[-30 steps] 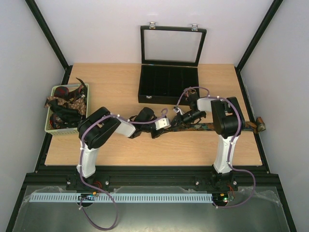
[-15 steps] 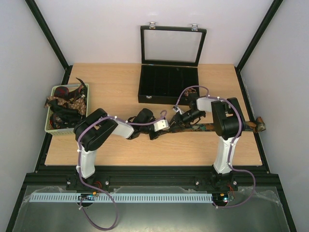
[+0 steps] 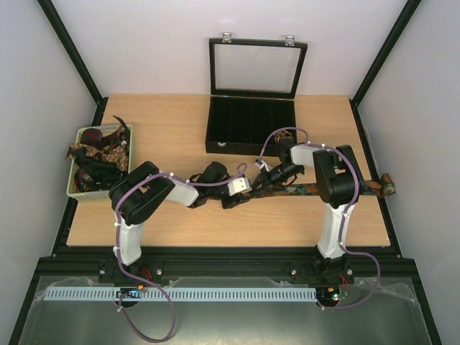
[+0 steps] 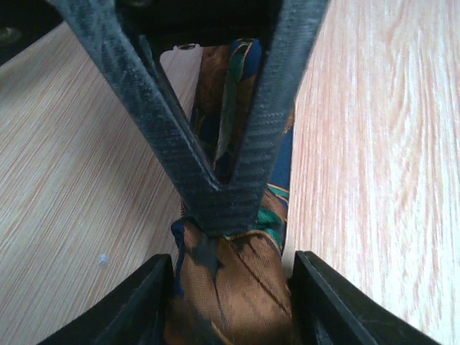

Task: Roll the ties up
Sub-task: Roll the tie at the center of the board.

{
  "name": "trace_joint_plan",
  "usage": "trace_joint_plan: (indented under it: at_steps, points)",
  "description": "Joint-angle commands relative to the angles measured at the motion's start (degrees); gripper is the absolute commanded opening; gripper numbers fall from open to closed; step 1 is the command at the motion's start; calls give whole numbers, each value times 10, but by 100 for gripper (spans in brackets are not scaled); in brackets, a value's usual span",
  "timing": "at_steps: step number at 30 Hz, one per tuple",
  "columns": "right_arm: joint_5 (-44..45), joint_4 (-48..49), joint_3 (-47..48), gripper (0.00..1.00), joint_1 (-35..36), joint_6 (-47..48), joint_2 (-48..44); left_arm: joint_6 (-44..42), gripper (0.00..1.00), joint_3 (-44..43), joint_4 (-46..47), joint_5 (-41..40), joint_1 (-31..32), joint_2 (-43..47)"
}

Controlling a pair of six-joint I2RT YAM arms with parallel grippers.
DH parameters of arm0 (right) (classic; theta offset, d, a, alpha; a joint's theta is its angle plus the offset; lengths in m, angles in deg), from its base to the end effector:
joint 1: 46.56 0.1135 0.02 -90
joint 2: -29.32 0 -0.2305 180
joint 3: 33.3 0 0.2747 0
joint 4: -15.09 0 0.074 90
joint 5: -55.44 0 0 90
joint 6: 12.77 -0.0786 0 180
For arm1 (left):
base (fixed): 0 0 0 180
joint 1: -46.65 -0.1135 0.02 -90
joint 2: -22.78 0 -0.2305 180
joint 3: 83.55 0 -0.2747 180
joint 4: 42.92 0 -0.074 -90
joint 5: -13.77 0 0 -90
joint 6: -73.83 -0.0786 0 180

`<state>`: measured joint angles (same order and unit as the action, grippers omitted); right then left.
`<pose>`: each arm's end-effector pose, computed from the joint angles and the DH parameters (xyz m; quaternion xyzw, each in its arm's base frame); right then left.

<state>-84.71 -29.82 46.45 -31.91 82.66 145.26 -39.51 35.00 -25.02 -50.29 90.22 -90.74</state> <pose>0.3347 0.1499 0.0357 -0.1898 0.8835 0.4268 0.0361 0.2665 -0.3010 0.0269 0.5624 0.6605 -0.2754 0.4143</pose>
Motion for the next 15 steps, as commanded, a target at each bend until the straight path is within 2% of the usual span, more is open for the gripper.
trace_joint_plan:
  at_steps: [1,6,15]
  points:
    - [77,-24,-6,1,3,27,17,25,54,32,-38,18,-12,14]
    - [128,-6,-10,1,-1,25,28,22,59,44,-16,36,-14,19]
    - [178,15,-22,1,-1,27,42,51,56,17,38,34,-8,-30]
